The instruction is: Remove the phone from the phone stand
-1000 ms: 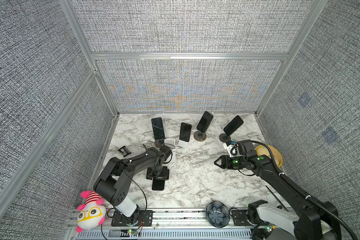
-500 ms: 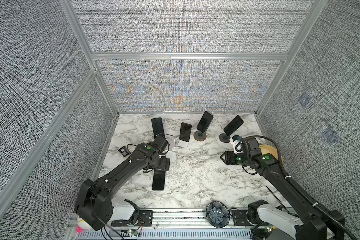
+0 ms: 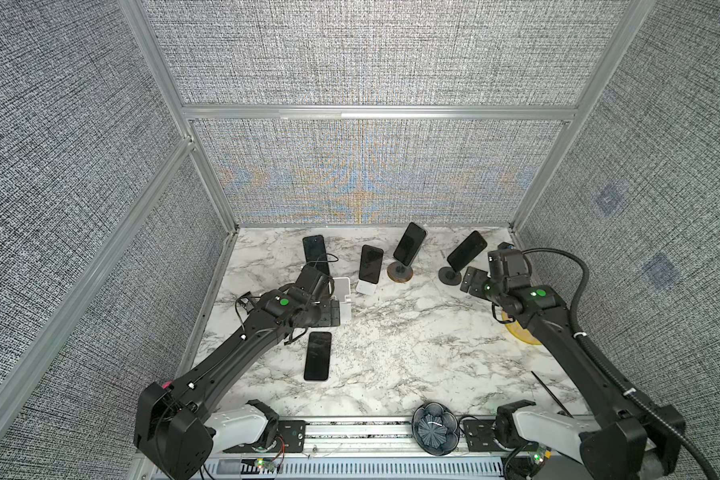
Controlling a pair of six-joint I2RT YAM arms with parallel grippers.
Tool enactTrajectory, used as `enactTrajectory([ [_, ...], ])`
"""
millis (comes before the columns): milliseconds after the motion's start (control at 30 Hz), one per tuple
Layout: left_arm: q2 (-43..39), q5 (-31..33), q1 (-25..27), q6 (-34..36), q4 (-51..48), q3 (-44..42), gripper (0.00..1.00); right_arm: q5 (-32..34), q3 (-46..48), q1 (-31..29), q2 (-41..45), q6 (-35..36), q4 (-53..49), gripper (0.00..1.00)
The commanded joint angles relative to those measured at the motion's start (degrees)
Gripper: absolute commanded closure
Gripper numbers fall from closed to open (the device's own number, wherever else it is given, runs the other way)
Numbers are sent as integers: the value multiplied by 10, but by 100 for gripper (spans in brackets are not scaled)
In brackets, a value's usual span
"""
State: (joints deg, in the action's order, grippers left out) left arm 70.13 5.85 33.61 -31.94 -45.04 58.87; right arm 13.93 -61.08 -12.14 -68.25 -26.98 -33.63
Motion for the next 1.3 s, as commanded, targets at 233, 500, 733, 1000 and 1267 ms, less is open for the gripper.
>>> enactTrajectory([
  [233, -3, 49, -1, 25, 29, 6, 5, -68, -4, 16, -43, -32, 52, 7],
  [500, -13, 55, -1, 31, 76, 3, 4, -145, 33, 69, -72, 18, 136, 16],
  [733, 2, 36, 0, 28, 103, 0, 4, -174, 18, 86, -121, 50, 151, 29],
  [1000, 24, -18, 1, 68, 135, 41, 4, -218, 16, 117, -138, 66, 160, 41],
  [1267, 30, -42, 12, 79, 160, 44, 4, -305, 123, 157, -99, 32, 201, 65],
])
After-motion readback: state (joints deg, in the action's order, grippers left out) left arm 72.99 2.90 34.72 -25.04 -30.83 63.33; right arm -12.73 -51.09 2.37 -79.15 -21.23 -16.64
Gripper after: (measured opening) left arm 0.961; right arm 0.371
